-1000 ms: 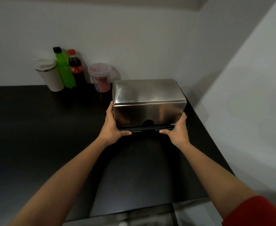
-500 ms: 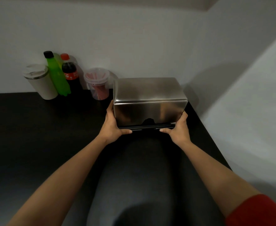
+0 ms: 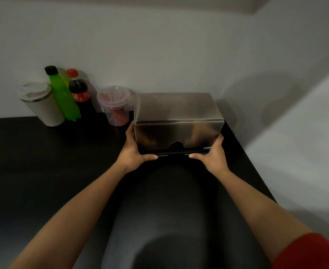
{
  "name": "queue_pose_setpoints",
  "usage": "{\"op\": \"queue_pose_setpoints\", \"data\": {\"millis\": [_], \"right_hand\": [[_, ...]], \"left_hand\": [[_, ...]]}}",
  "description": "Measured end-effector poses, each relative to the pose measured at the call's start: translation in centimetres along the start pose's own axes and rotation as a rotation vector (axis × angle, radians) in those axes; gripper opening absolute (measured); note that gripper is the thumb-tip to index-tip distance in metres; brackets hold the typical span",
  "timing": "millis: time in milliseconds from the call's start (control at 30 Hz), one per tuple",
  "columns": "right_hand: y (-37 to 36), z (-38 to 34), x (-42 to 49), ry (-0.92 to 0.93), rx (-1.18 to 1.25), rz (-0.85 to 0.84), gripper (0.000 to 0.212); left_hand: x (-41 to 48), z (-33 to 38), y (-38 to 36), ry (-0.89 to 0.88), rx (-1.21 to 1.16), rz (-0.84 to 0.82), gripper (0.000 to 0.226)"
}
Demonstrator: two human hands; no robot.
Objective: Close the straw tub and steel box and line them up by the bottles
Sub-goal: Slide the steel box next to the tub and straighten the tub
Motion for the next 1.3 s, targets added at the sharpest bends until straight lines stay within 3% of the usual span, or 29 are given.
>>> {"op": "queue_pose_setpoints", "data": {"millis": [500, 700, 1300], "right_hand": [[-2.1, 0.1, 5.1, -0.059, -0.042, 0.007, 0.113], [-2.7, 0.1, 6.7, -0.068, -0.018, 0.002, 0.113], [-3.8, -0.4, 8.6, -0.05, 0.048, -0.022, 0.106]], "left_hand": [[4.6, -1.5, 0.3, 0.018, -0.127, 0.04, 0.12], [6.0, -1.4, 0.5, -0.056, -0.099, 0.057, 0.117], [7.5, -1.7, 0.6, -0.01, -0.05, 0.039, 0.115]]}}
Point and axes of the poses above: each hand's wrist, its own x-axis towards the middle knuckle, its own y-axis out of the back of the hand, z = x × y, the point moved 9 cm from there along x, towards the middle knuckle, and after that the axes turned 2 degrees about z, right-handed, at the moved point
